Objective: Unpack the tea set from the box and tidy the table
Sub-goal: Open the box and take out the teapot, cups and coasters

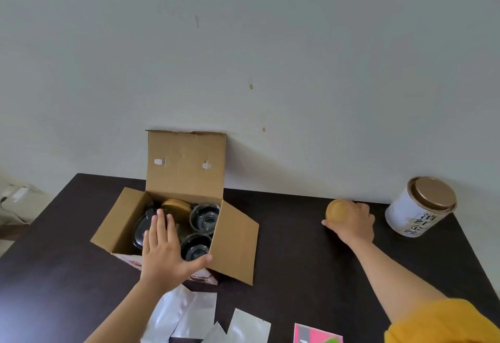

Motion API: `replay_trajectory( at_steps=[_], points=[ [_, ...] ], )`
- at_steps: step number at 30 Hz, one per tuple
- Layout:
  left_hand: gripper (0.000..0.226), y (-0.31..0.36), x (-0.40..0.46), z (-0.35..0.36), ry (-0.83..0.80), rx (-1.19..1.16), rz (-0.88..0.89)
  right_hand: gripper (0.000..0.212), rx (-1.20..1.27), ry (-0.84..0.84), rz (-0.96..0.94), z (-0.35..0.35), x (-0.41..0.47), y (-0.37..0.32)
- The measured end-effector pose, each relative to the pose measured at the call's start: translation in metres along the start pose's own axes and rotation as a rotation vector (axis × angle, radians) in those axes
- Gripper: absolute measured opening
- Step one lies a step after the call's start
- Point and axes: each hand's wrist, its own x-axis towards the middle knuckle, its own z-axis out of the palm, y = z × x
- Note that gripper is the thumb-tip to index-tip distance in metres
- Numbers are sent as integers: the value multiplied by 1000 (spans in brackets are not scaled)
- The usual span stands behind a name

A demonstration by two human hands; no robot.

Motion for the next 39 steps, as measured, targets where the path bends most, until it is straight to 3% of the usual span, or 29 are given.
replay_trajectory(
  at_steps=[6,13,20,29,33,39],
  points=[
    [139,-1,1,4,14,-11,6,87,20,4,1,-5,9,-1],
    [139,0,2,4,36,-36,6,110,-198,-13,-119,-2,-23,8],
    [146,4,-2,-6,-16,-28,-25,84,-5,-60,-298,12,-115,-35],
    [154,2,-8,-32,-129,-86,25,45,186,-89,-620,22,-208,-157],
    [155,-9,-3,-43,-200,16,109,43,68,-110,-593,36,-223,-206],
    [131,-32,0,-37,-222,38,225,48,-343,-22,-522,51,-222,-257]
  ],
)
